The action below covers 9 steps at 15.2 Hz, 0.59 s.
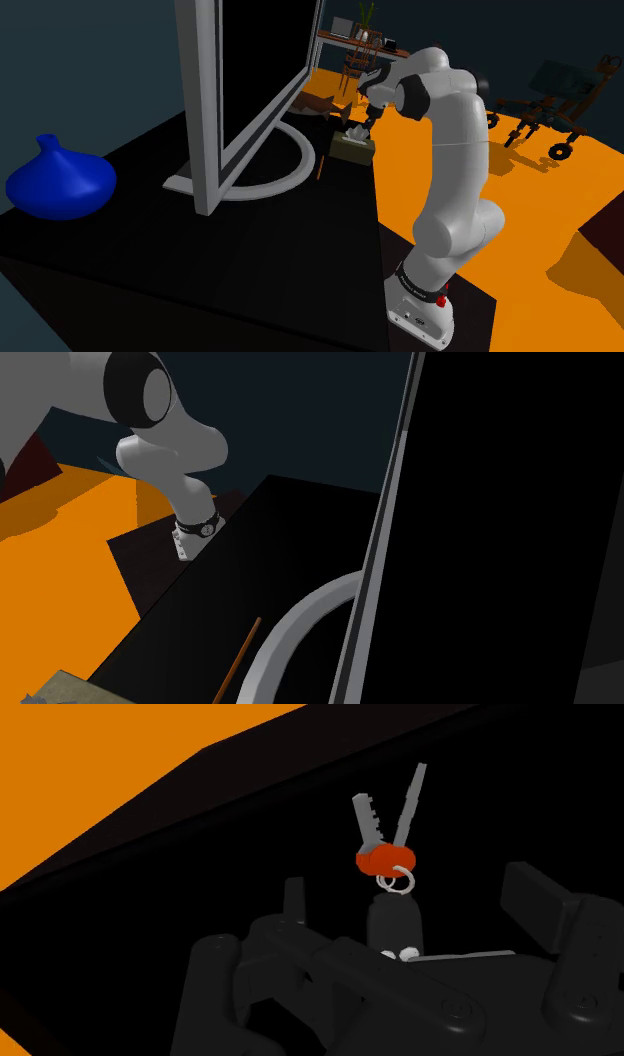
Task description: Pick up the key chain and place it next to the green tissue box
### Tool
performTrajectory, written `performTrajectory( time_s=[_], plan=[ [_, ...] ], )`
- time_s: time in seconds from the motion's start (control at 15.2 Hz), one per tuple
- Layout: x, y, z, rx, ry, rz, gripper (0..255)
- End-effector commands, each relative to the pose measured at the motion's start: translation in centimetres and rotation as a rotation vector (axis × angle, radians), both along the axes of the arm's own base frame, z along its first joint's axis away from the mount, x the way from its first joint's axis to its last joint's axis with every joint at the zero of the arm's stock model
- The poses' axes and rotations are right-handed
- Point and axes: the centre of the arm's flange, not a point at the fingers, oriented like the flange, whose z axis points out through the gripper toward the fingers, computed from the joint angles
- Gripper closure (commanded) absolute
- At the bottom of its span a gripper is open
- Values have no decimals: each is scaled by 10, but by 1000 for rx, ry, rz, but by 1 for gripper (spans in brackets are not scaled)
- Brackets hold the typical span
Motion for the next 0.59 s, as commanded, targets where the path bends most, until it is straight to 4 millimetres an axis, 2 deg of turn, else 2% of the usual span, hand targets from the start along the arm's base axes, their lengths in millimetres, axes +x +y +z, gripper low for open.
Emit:
performTrajectory(
  time_s=[0.0, 0.07, 0.53],
  plan=[
    [-1, 0, 26, 0, 0, 0, 0],
    [-2, 0, 36, 0, 0, 0, 0],
    [-2, 0, 36, 0, 0, 0, 0]
  ],
)
